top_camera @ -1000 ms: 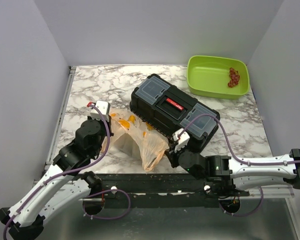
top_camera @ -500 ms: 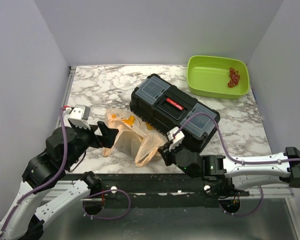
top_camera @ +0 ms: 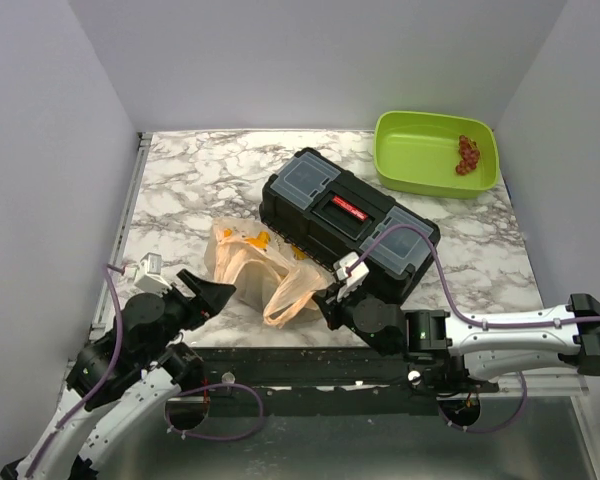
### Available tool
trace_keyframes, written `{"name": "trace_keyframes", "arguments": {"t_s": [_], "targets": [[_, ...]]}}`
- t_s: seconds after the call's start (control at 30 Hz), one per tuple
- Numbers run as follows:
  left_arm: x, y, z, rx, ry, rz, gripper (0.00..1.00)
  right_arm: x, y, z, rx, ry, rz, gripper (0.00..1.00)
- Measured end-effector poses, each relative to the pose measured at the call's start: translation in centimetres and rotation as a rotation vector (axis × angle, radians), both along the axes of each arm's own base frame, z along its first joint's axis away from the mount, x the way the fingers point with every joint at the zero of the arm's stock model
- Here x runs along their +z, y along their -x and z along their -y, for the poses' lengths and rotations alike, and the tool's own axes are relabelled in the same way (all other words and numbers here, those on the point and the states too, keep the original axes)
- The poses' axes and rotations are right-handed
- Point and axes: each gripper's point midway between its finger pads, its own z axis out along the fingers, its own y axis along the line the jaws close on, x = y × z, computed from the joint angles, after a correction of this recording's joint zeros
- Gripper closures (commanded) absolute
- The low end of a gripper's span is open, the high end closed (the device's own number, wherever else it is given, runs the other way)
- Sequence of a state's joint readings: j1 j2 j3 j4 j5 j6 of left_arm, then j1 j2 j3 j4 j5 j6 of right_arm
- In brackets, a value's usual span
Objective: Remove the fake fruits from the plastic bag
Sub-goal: Adjust the plastic bag at the center of the board.
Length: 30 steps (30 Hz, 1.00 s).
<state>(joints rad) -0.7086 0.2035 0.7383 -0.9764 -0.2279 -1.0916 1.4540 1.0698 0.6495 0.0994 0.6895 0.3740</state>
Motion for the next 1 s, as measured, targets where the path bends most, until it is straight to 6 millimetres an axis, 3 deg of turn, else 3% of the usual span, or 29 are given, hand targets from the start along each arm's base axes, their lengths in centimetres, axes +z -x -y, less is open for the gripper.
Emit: {"name": "trace_keyframes", "arguments": {"t_s": [0.13, 0.27, 0.37, 0.5, 0.63, 0.7, 0.83, 1.0], "targets": [[-0.5, -0.6, 0.8, 0.026, 0.152, 0.065, 0.54, 0.2, 0.0, -0.1, -0.003, -0.017, -0.003, 0.98], [-1.8, -1.3, 1.9, 0.016, 0.205, 0.074, 0.77, 0.0, 0.0, -0.4, -0.005, -0.026, -0.010, 0.89], [-0.8, -1.3, 1.7, 0.001, 0.183, 0.121, 0.98, -0.3, 0.0, -0.6, -0.005, -0.017, -0.011, 0.84], [4.0, -0.8, 0.0, 0.000, 0.134, 0.258, 1.00, -0.7, -0.1, -0.7, -0.007, -0.007, -0.011, 0.77], [8.2, -0.8, -0.9, -0.028, 0.009, 0.366, 1.00, -0.2, -0.1, -0.8, -0.006, -0.001, -0.009, 0.62], [8.5, -1.2, -0.5, -0.064, -0.073, 0.376, 1.00, 0.8, -0.1, -1.1, -0.004, -0.005, -0.005, 0.50], [7.8, -2.1, 0.9, -0.167, -0.226, 0.350, 1.00, 4.5, -0.2, -2.3, -0.003, -0.032, -0.005, 0.13], [6.6, -2.5, 2.3, -0.271, -0.314, 0.318, 1.00, 8.1, -0.1, -4.3, 0.010, -0.046, -0.030, 0.05]]}}
